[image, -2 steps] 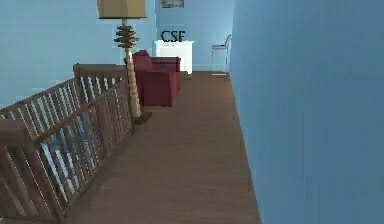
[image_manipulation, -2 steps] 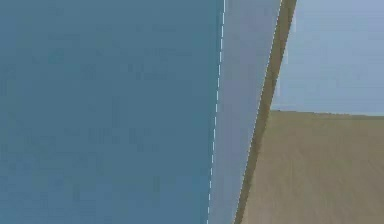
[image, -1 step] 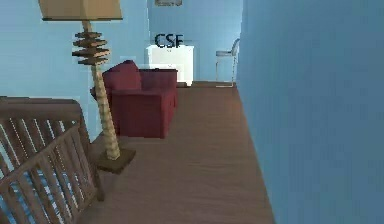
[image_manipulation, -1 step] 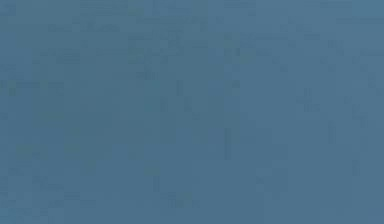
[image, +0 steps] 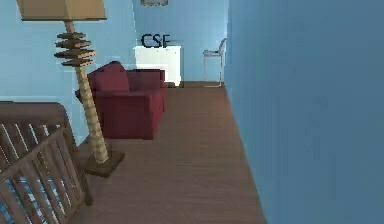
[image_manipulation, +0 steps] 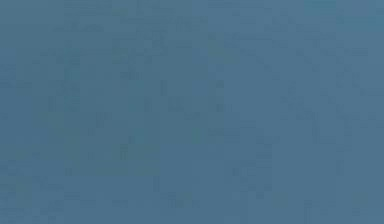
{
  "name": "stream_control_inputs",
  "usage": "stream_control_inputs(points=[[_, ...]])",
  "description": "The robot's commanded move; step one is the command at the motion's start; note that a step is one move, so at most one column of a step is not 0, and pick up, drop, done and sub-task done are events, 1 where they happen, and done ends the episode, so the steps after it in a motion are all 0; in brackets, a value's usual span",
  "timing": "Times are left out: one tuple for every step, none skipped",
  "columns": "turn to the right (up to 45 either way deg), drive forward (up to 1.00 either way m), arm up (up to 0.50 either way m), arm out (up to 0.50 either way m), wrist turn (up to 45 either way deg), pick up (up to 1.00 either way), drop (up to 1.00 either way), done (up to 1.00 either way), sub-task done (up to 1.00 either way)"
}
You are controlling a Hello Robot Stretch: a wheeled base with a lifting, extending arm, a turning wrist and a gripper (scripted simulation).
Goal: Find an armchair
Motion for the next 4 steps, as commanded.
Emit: stream_control_inputs(points=[[0.0, 1.00, 0.00, 0.00, 0.0, 0.00, 0.00, 0.00, 0.00], [0.0, 0.60, 0.00, 0.00, 0.0, 0.00, 0.00, 0.00, 0.00], [-36.0, 0.00, 0.00, 0.00, 0.0, 0.00, 0.00, 0.00, 0.00], [0.0, 0.00, 0.00, 0.00, 0.0, 0.00, 0.00, 1.00, 0.00]])
